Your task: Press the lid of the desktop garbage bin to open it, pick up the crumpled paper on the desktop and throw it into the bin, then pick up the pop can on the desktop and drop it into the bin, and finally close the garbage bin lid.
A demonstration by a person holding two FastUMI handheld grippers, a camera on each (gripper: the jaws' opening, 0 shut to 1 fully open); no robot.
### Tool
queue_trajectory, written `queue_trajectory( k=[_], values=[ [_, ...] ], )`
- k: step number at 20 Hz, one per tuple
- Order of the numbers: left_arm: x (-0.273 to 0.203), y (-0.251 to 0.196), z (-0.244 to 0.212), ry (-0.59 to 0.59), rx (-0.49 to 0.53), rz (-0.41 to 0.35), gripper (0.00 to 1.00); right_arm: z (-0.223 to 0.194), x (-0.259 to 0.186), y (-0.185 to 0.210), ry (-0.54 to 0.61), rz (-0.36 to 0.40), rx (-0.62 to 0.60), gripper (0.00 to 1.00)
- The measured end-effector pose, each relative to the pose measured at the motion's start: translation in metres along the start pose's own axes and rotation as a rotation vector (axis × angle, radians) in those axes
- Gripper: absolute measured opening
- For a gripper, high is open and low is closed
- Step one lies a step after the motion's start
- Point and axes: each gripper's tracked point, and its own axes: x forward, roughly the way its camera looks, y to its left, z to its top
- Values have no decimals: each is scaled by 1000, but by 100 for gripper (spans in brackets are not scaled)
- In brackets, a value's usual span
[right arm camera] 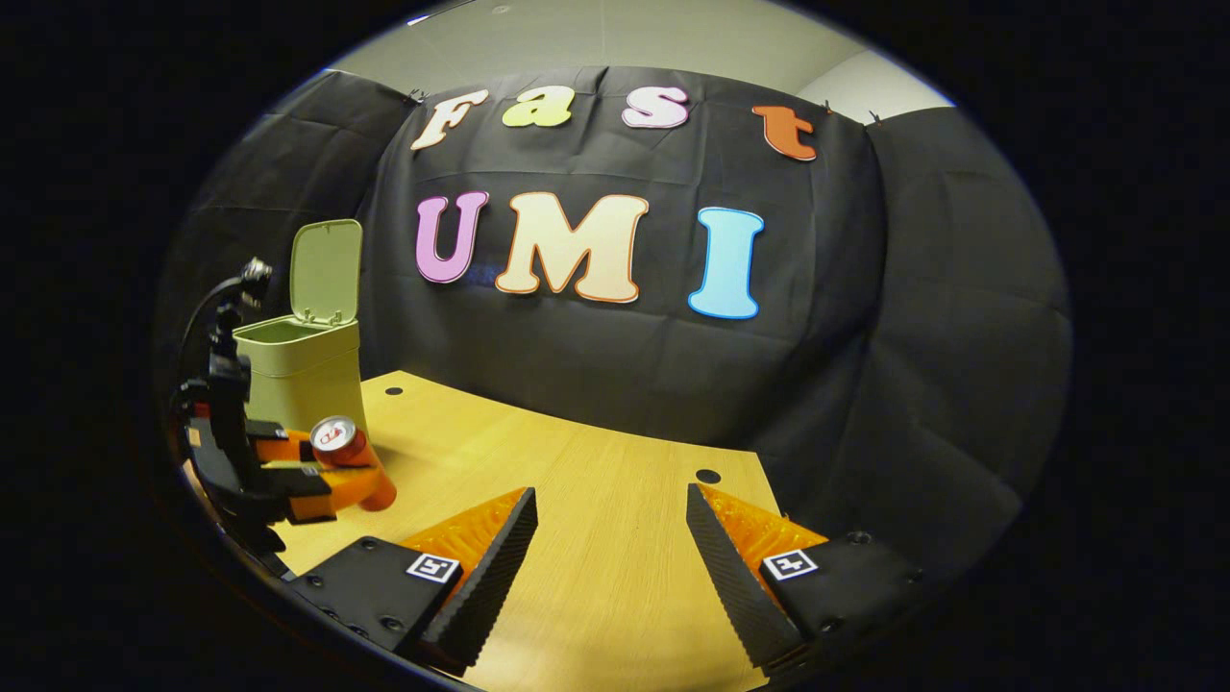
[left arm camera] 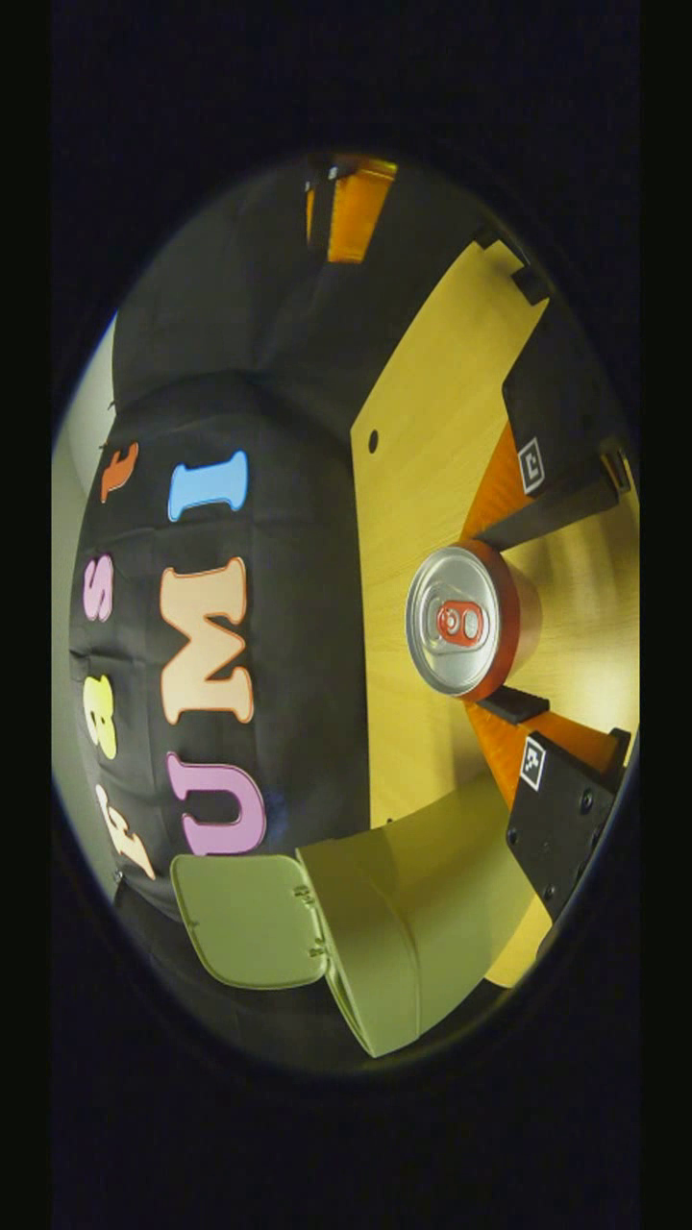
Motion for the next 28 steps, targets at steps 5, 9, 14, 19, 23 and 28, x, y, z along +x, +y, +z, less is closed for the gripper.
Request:
queue_trajectory(
  k=[5,9,14,19,23,28],
  values=[
    [4,19,60,-94,0,13,76,0,3,8,1,8,30,99],
    [4,42,103,-164,18,46,76,-1,4,17,2,23,28,98],
    [-6,85,149,-244,44,133,75,0,7,23,0,32,30,98],
    [-22,134,166,-291,25,244,75,1,13,32,7,54,27,99],
    [-32,168,153,-273,-17,318,75,4,18,40,7,75,14,99],
    [-41,206,136,-244,-31,398,75,8,25,56,10,104,1,98]
  ],
)
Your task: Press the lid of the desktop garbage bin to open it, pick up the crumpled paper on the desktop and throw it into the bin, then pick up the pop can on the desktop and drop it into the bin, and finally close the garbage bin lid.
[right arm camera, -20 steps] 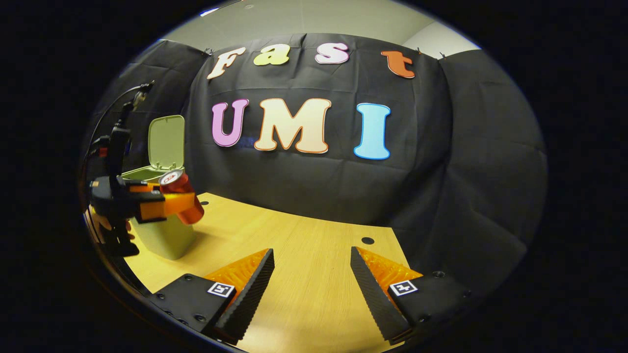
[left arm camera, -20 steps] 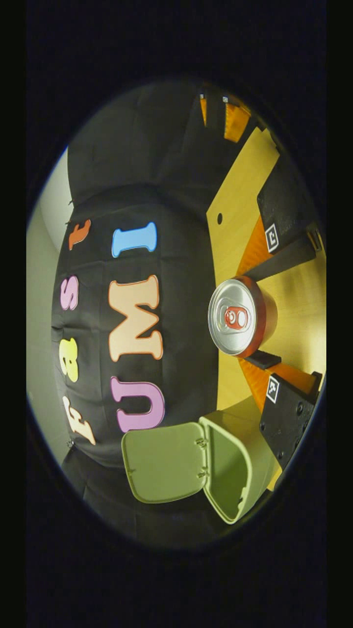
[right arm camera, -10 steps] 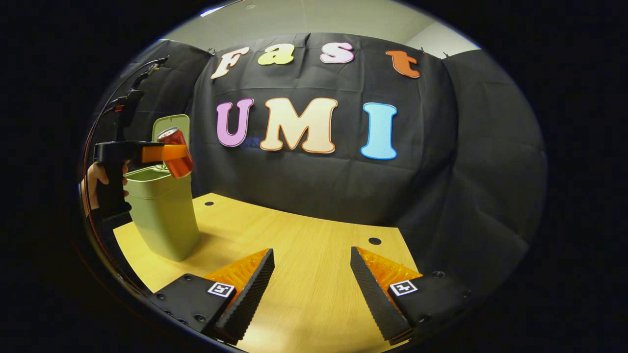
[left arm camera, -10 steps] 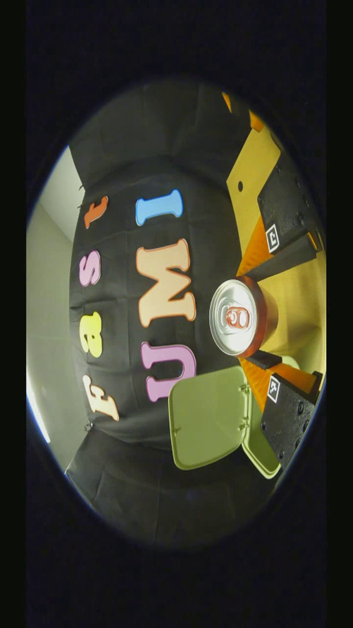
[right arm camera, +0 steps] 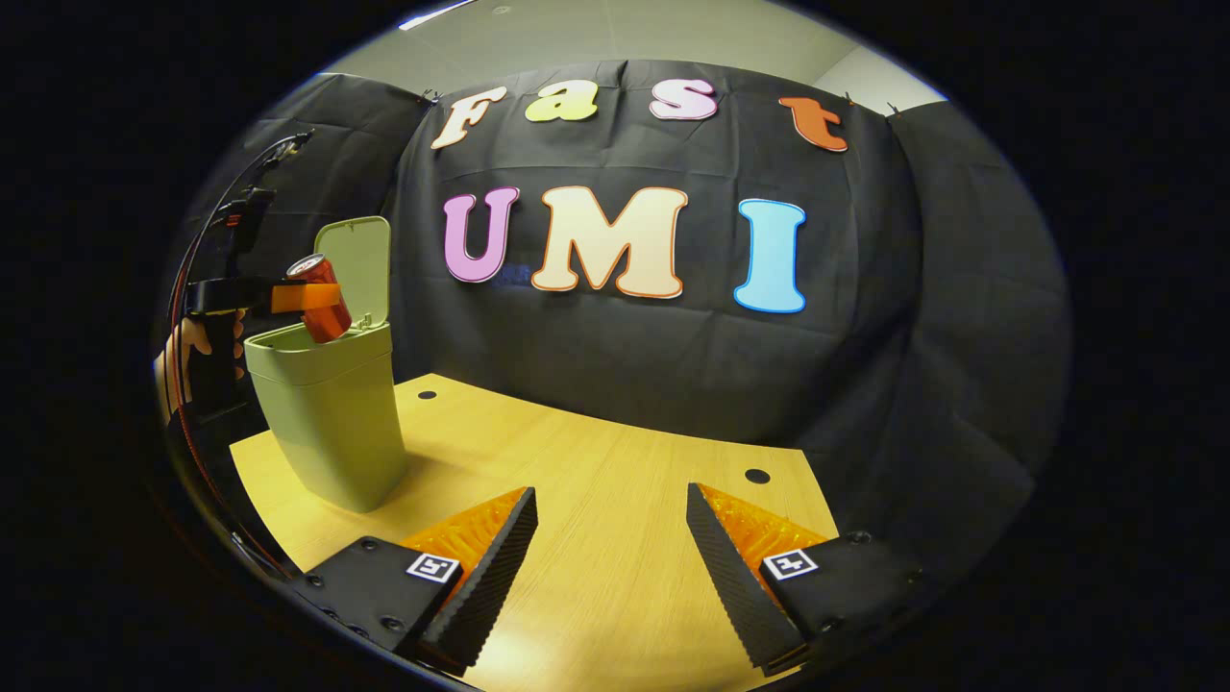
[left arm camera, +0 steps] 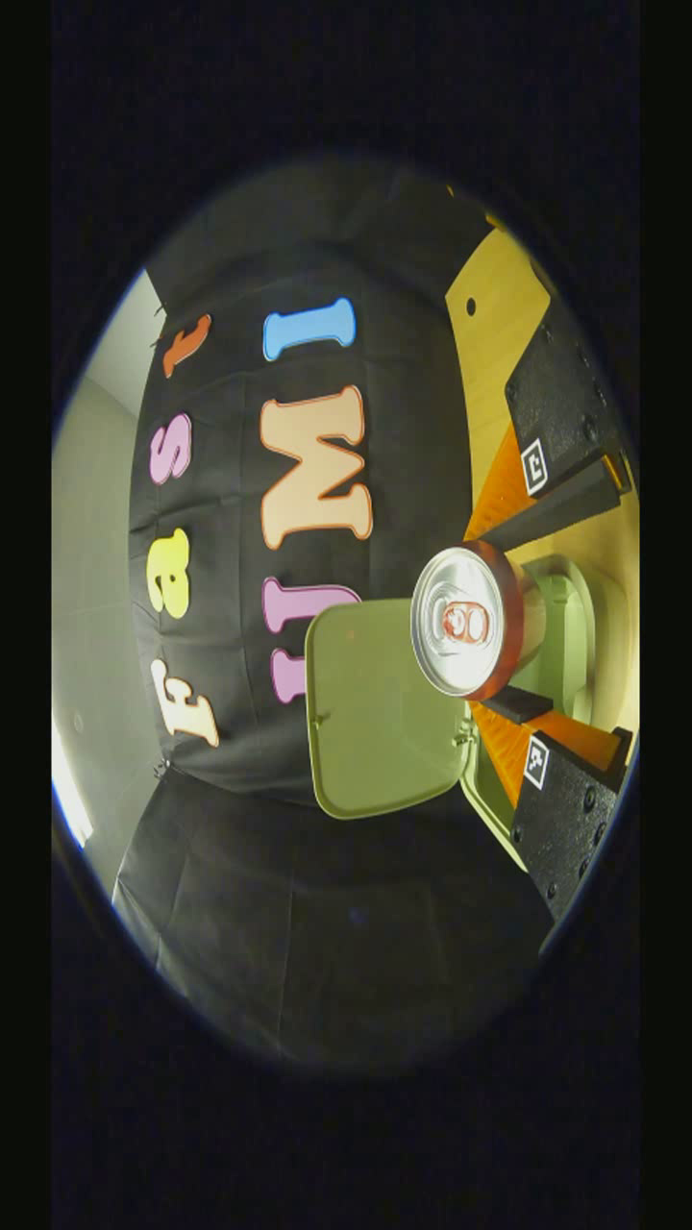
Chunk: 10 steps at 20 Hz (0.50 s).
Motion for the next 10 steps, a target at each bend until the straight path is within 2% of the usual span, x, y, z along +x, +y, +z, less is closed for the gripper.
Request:
queue_trajectory(
  k=[3,5,6,8,9,10],
  values=[
    [2,21,-11,21,-2,40,75,2,6,9,2,11,-4,98],
    [3,40,-5,1,-3,93,77,3,8,15,2,15,1,99],
    [3,46,0,-17,2,104,79,5,9,17,1,15,4,99],
    [5,52,13,-48,14,108,97,6,13,22,0,9,10,99],
    [8,53,20,-58,21,100,99,7,14,25,-1,6,14,98],
    [11,54,28,-72,30,87,95,7,15,28,-1,1,19,98]
  ],
)
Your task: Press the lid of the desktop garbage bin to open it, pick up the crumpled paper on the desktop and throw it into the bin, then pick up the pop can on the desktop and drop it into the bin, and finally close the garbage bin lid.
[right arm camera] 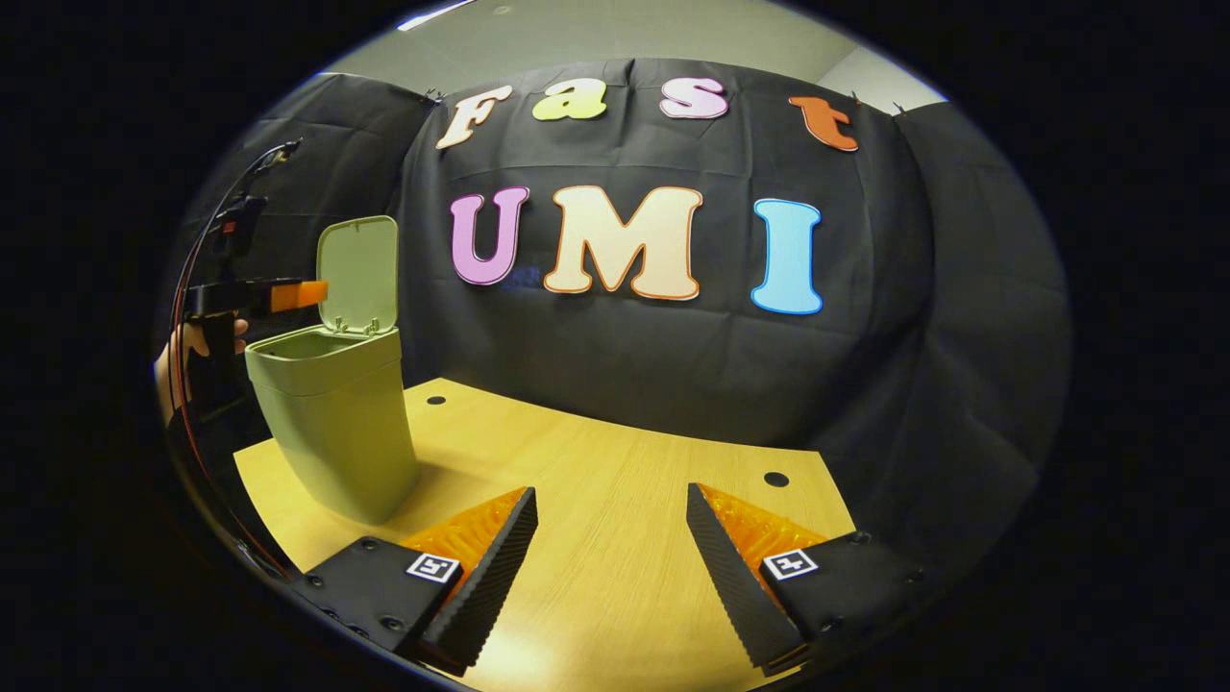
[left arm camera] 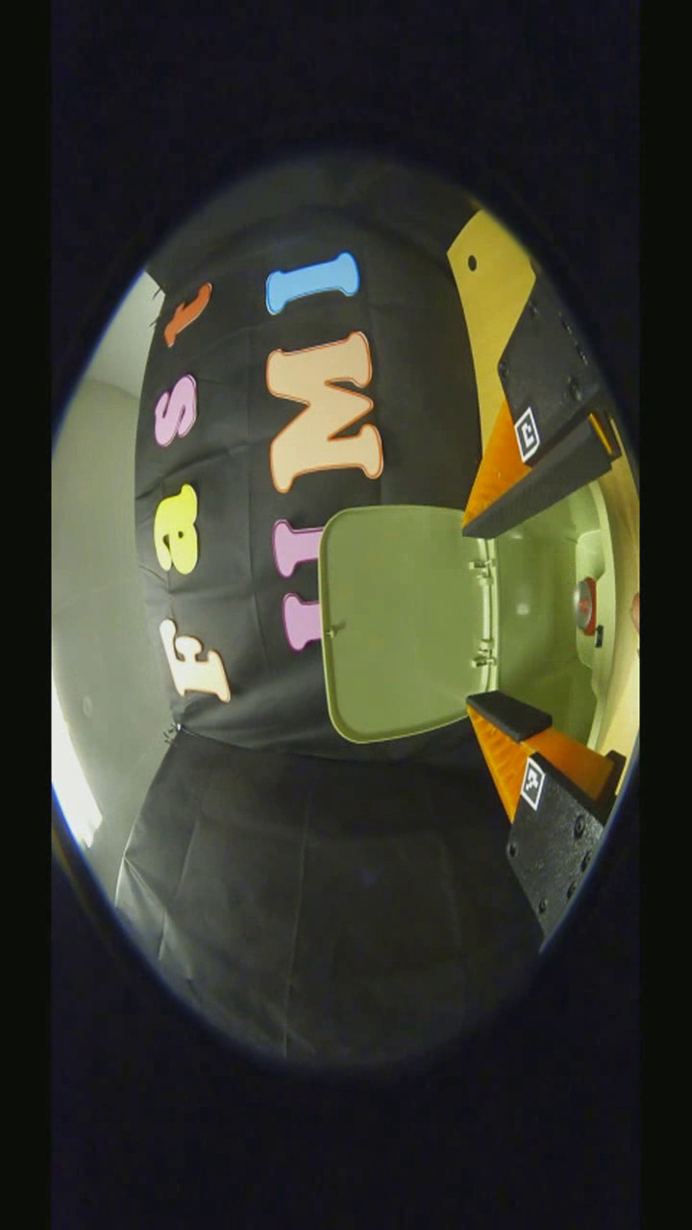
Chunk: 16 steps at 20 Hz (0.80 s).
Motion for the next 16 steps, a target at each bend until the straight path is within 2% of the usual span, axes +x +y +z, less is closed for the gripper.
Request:
queue_trajectory(
  k=[5,6,7,8,11,14,16],
  values=[
    [20,3,50,-91,42,-49,100,0,4,15,1,-26,29,98],
    [25,4,59,-108,51,-57,95,1,4,17,-2,-33,36,99],
    [31,5,69,-121,61,-63,100,1,3,19,-5,-43,42,99],
    [37,6,78,-134,65,-70,99,1,4,21,-6,-52,47,99],
    [56,7,103,-177,59,-94,99,-4,4,25,-3,-84,65,98],
    [82,11,117,-186,37,-113,90,-11,2,28,9,-113,88,98],
    [99,14,117,-167,13,-121,95,-14,0,28,14,-135,94,99]
  ],
)
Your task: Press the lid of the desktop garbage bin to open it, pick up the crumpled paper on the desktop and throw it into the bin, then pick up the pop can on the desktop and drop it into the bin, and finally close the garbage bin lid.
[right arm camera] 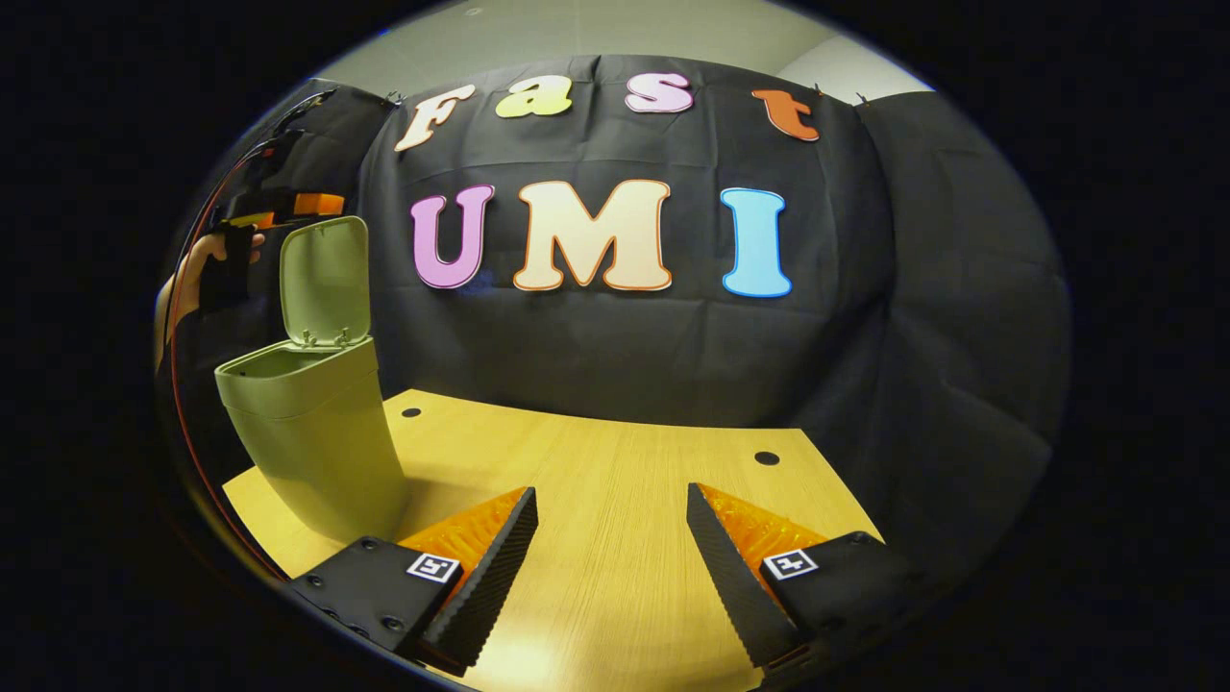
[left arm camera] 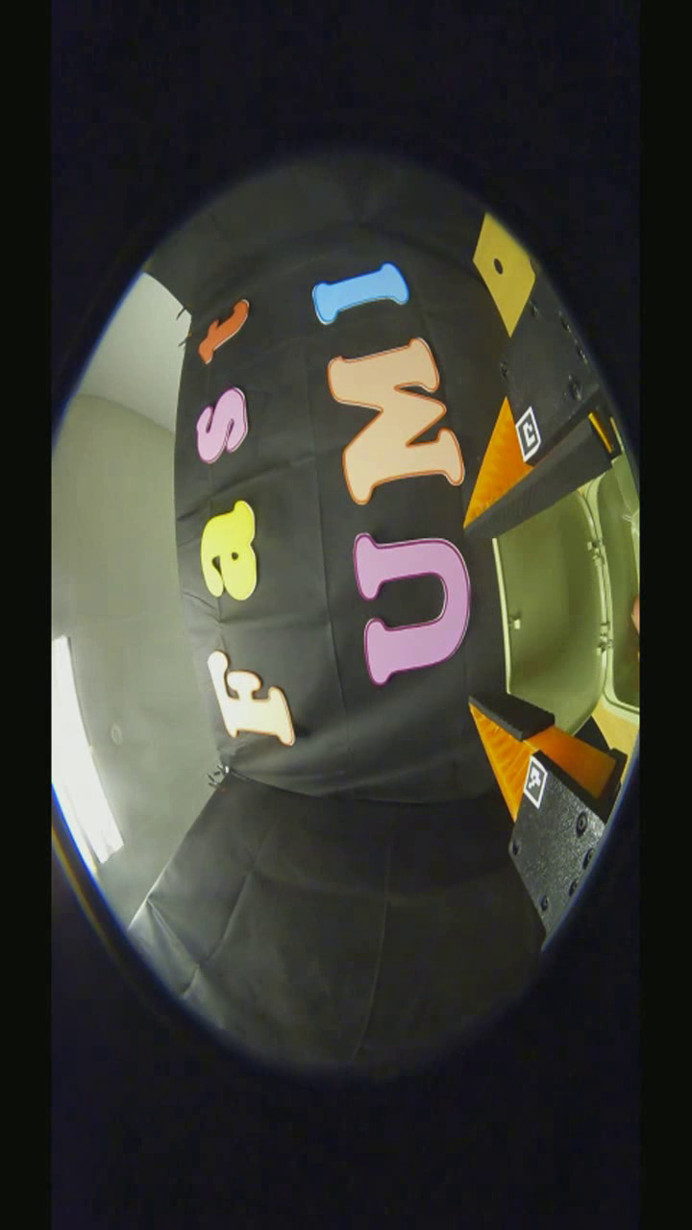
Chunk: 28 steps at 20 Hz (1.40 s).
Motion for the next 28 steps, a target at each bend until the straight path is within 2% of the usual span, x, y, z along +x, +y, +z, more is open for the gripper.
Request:
queue_trajectory(
  k=[1,4,5,6,11,14,16,17,18,19,20,21,22,23,24,25,26,28],
  values=[
    [8,1,-4,17,-11,-6,99,-1,-1,-1,3,-9,1,99],
    [19,2,-10,63,-37,-29,100,-5,-7,-5,11,-31,-2,98],
    [17,0,-12,78,-43,-40,95,-5,-8,-5,14,-27,-1,98],
    [14,0,-12,87,-48,-42,98,-6,-9,-5,17,-24,-2,98],
    [10,-2,-12,105,-83,-44,95,-2,-8,-5,15,5,-32,98],
    [-28,-5,-14,104,-85,-43,97,0,-3,-2,15,43,-45,99],
    [-41,-5,-16,112,-82,-41,98,3,1,2,11,71,-53,99],
    [-47,-7,-20,121,-82,-41,95,4,3,5,10,85,-56,98],
    [-51,-8,-21,128,-83,-39,100,3,5,8,11,99,-57,98],
    [-57,-9,-24,141,-89,-38,95,4,7,10,12,111,-58,98],
    [-62,-10,-27,150,-92,-36,100,3,9,14,13,123,-58,99],
    [-70,-11,-30,156,-92,-36,96,2,9,16,14,134,-61,98],
    [-75,-12,-32,162,-94,-36,100,1,10,19,16,143,-65,99],
    [-81,-14,-36,170,-99,-35,95,1,10,22,19,153,-67,99],
    [-87,-15,-39,177,-104,-35,95,2,9,25,13,164,-65,99],
    [-93,-17,-43,182,-105,-37,99,4,9,27,7,173,-65,99],
    [-99,-18,-46,188,-106,-37,96,5,10,28,5,176,-67,99],
    [-108,-18,-54,204,-115,-34,99,6,11,30,5,182,-67,100]
  ],
)
